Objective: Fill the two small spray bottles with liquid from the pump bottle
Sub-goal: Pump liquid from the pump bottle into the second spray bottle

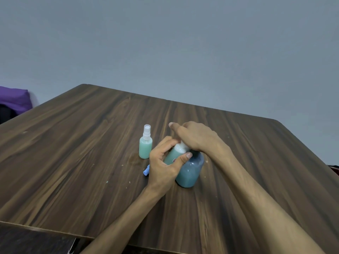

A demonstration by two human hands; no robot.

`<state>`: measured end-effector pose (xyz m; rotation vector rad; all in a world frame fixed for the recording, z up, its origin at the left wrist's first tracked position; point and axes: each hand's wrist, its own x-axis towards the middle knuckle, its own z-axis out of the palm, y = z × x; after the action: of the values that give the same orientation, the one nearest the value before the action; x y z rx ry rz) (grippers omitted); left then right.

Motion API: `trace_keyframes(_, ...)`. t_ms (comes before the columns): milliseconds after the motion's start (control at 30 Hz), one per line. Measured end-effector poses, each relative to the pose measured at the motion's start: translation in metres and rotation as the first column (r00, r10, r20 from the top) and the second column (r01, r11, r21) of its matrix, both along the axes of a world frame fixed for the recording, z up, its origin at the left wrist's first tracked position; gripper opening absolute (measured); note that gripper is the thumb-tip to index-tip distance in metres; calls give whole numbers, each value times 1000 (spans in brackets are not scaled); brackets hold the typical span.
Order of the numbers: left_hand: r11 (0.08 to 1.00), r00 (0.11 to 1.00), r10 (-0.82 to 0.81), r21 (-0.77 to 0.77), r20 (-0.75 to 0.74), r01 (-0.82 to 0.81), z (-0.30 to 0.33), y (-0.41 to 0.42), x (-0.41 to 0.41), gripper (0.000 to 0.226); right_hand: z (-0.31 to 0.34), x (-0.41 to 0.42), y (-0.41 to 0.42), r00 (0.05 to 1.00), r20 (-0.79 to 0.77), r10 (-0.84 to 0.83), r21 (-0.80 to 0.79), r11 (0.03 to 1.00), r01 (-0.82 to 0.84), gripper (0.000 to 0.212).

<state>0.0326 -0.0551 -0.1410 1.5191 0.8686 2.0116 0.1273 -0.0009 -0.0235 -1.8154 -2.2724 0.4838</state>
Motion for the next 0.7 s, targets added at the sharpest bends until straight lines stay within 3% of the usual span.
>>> trace_keyframes(700,1000,1000,-25,14,2,25,1,1,2,19,-1,1,1,999,-38,-15,-37,999,14,61)
